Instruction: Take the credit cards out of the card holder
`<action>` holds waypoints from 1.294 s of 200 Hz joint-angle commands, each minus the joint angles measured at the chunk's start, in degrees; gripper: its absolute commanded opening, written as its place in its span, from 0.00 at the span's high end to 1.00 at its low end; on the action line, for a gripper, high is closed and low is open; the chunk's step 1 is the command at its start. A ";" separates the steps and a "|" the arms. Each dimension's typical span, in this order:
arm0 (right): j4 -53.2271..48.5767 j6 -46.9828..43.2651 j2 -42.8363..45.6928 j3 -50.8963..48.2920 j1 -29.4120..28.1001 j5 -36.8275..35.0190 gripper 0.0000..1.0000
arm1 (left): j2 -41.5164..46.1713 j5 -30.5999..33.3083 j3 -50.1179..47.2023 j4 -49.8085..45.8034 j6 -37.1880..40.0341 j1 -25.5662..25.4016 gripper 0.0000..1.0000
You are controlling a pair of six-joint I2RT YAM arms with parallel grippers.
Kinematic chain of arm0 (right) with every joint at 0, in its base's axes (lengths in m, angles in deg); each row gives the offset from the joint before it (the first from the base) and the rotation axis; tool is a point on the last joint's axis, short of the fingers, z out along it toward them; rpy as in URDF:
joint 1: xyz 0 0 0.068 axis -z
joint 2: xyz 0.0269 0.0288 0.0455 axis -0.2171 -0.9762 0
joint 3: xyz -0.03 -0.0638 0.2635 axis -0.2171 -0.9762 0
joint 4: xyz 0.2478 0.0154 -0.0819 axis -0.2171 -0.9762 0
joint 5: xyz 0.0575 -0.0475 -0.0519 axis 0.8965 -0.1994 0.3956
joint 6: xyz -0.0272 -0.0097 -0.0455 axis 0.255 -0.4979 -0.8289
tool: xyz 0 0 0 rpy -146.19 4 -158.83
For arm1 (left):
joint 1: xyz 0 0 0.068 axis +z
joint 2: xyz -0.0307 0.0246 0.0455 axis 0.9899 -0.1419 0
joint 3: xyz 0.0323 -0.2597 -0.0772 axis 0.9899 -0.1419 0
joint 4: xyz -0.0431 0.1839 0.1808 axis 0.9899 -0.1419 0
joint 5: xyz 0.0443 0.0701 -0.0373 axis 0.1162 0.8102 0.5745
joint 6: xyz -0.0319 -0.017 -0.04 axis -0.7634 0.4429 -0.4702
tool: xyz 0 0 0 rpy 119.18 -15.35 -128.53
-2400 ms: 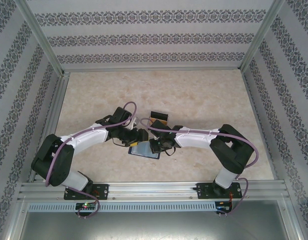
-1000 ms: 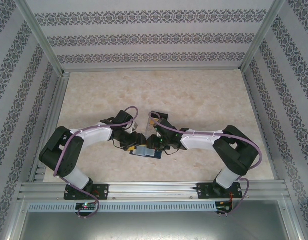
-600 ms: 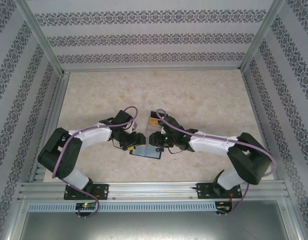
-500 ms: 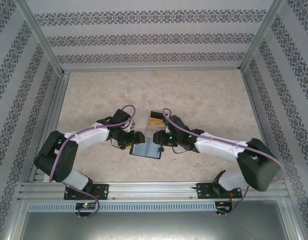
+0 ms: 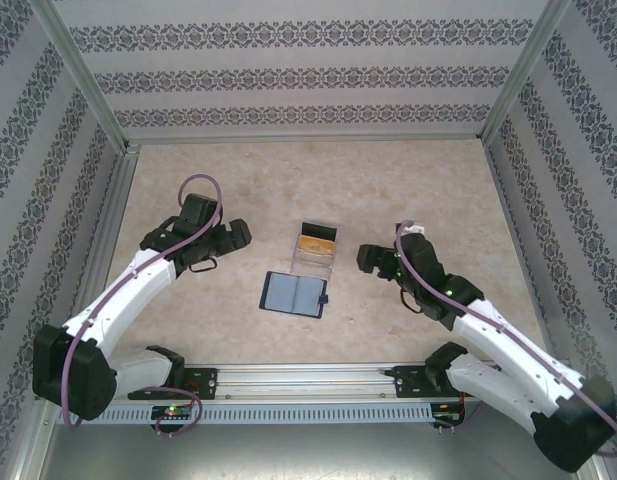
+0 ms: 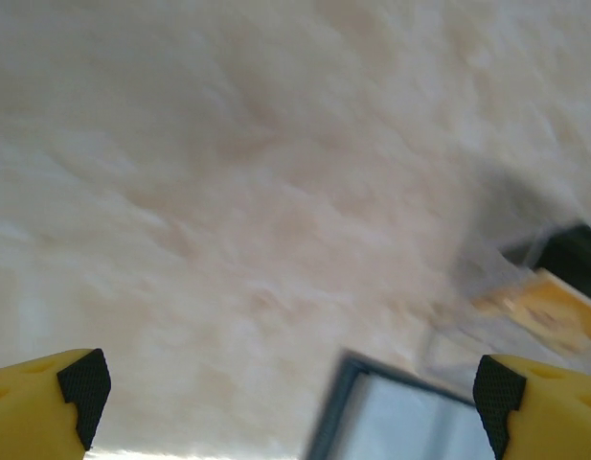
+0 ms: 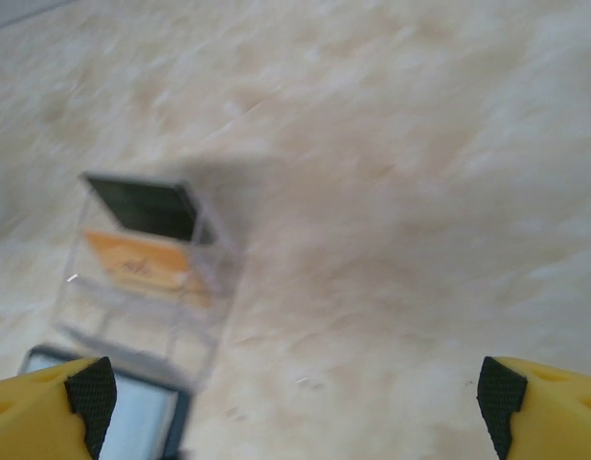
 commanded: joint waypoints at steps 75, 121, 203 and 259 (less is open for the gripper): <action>27.60 -26.20 -6.28 -11.38 20.72 -11.43 0.02 | -2.98 31.64 -9.20 18.58 21.31 9.94 0.01; 46.34 -29.12 -23.50 -10.84 23.68 -6.66 0.02 | -8.55 21.04 -21.08 44.91 25.67 17.79 0.01; 69.93 -31.71 -36.69 -12.54 29.09 8.00 0.02 | -15.65 1.16 -23.44 63.86 30.37 23.77 0.00; 72.88 -32.57 -39.37 -12.91 30.08 13.15 0.02 | -20.36 -10.21 -22.22 67.52 36.83 21.81 0.00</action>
